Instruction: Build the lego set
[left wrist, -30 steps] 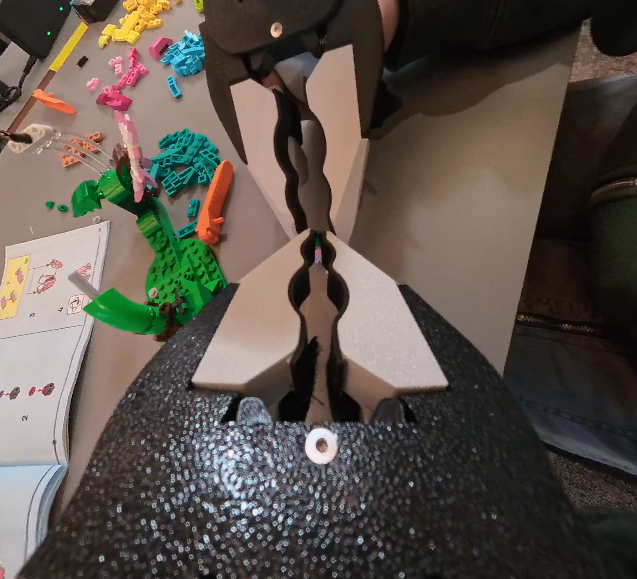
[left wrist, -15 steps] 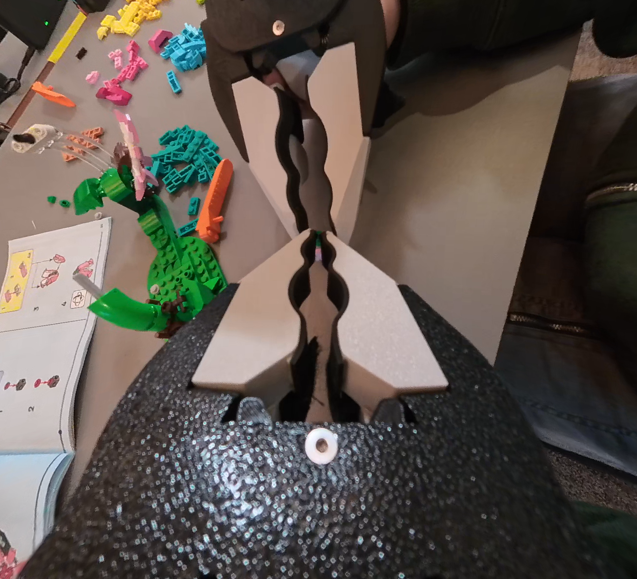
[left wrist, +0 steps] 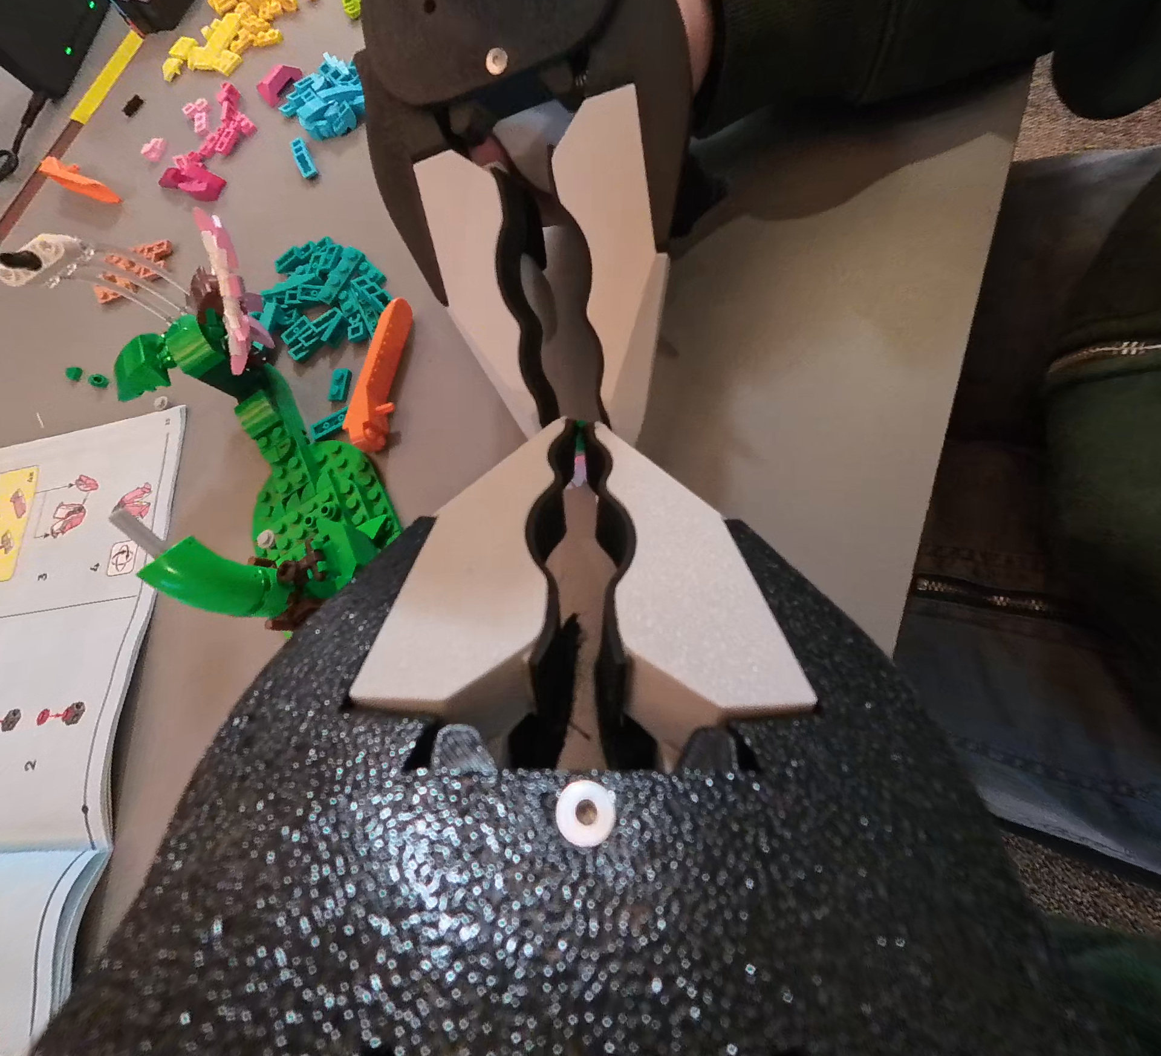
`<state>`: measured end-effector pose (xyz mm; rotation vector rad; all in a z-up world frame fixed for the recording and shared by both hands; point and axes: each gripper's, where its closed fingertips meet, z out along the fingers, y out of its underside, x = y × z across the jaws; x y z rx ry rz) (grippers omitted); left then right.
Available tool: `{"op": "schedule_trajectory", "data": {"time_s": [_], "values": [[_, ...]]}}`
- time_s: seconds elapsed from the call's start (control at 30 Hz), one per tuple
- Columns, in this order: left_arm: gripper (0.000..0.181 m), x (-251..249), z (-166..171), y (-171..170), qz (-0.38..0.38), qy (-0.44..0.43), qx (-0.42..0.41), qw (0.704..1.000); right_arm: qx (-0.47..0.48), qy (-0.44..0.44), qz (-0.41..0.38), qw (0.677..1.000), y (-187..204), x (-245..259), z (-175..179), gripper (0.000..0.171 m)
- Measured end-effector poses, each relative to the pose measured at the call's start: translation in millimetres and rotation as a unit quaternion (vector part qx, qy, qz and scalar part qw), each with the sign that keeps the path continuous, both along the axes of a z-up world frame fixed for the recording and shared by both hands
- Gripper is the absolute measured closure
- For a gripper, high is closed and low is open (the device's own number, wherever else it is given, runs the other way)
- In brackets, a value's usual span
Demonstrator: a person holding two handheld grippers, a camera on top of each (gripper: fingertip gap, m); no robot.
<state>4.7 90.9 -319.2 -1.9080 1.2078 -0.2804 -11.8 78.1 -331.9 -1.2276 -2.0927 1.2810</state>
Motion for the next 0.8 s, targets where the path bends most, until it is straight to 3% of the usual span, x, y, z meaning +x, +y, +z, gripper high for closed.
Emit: {"op": "schedule_trajectory", "data": {"time_s": [0.03,0.8], "values": [[0.181,0.3,0.5,0.4,0.001,-0.002,0.001,1.0,-0.002,0.001,0.001,1.0,-0.2,0.1,0.4,0.155],[0.18,-6.7,1.7,-1.0,0.012,0.0,0.004,1.0,-0.009,0.012,-0.005,1.0,2.5,0.4,4.4,0.155]]}}
